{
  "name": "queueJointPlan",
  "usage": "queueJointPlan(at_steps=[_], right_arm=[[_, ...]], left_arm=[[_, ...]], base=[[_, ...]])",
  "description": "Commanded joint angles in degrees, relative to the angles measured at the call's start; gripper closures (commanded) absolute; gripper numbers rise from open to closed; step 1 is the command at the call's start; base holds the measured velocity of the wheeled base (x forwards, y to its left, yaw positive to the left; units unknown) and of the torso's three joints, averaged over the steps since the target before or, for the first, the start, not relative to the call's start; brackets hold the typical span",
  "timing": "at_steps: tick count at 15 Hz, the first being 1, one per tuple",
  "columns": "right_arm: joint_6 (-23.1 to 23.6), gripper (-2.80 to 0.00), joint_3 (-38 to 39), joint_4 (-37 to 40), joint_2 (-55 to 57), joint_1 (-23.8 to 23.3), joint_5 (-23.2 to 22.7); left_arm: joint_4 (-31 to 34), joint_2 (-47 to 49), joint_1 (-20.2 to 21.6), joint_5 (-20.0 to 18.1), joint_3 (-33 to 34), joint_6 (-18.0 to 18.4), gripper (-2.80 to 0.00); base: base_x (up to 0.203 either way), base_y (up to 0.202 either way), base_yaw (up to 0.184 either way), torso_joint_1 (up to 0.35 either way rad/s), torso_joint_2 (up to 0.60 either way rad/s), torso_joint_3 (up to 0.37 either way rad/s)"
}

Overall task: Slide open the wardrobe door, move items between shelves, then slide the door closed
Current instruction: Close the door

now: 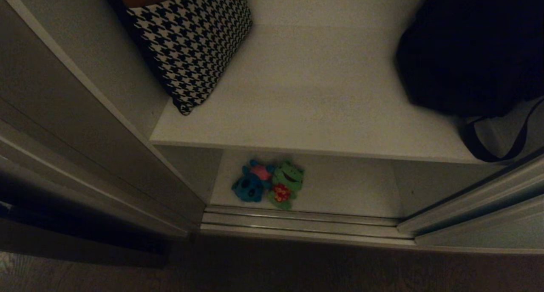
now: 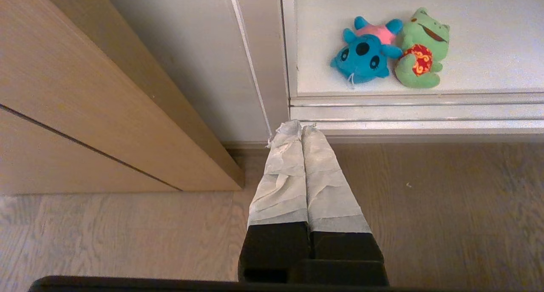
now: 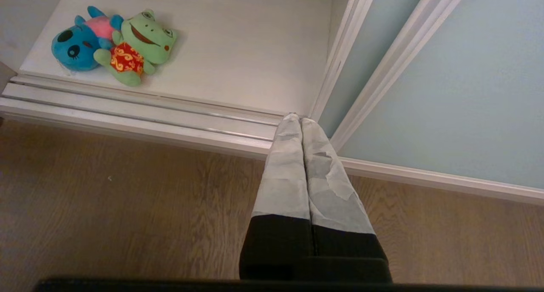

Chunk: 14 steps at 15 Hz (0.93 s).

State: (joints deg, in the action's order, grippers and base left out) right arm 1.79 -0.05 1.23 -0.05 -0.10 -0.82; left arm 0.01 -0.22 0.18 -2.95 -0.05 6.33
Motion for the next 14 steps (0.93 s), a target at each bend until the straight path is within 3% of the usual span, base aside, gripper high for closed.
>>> queueJointPlan(at_steps=[1,9,14], right_arm=[[-0.03,0.0,0.03,0.0,-0.04,0.01,-0.04],[0.06,0.0,0.04,0.03,-0.04,0.01,-0.03],[0.06,0.0,-0.04,0.09,-0.04,0.01,0.03]], left_arm=[[0.34,0.31,0.01,-0.04,0.05,0.09,0.0],[0.08,0.22,-0.01,0.05,0.05,-1.76,0.0],[0.34,0.31,0.07,0.13,-0.04,-0.89,0.0]], base=[[0.0,0.0,0.0,0.0,0.0,0.0],[0.0,0.0,0.0,0.0,0.0,0.0],[0.0,0.0,0.0,0.0,0.0,0.0]])
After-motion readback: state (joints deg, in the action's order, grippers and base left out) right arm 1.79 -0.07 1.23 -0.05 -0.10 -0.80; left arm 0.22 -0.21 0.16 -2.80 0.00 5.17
